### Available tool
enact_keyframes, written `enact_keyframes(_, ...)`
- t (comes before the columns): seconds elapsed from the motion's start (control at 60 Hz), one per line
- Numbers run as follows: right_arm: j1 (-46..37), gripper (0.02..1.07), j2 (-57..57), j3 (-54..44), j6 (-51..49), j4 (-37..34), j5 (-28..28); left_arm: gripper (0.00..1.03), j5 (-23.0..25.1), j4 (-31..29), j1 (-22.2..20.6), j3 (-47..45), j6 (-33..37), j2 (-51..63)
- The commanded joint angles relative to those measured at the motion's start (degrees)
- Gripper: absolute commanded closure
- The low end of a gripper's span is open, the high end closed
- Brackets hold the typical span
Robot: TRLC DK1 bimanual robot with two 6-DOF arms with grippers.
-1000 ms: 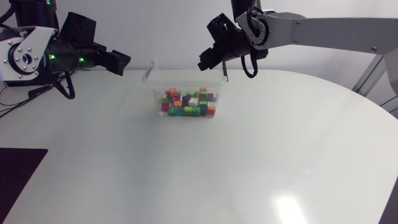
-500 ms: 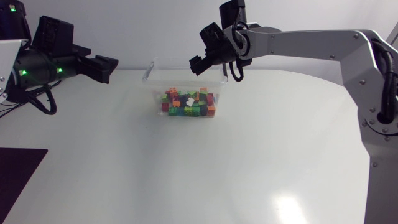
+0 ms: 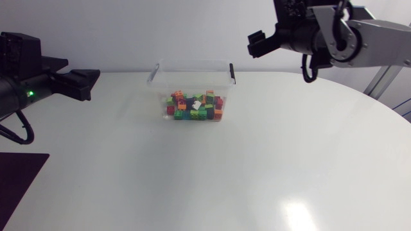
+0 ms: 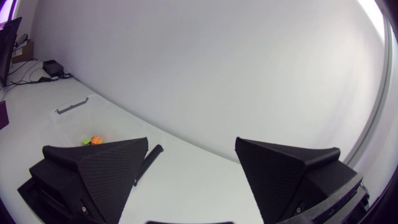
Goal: Place the duplo bricks in the container
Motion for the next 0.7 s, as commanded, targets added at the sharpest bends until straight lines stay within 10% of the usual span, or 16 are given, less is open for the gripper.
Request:
enact_keyframes(0.0,-1.0,0.06,-5.4,-6.8,1.4,1.4,1.9,0.05,0.5,1.2,0.7,-3.2,-1.5,-3.1)
enact_keyframes(0.683,-10.3,0.06,-45.7,-33.9,2.8,-4.2,3.4,0.05,0.5,1.5,0.7,-16.5,-1.7,-22.2)
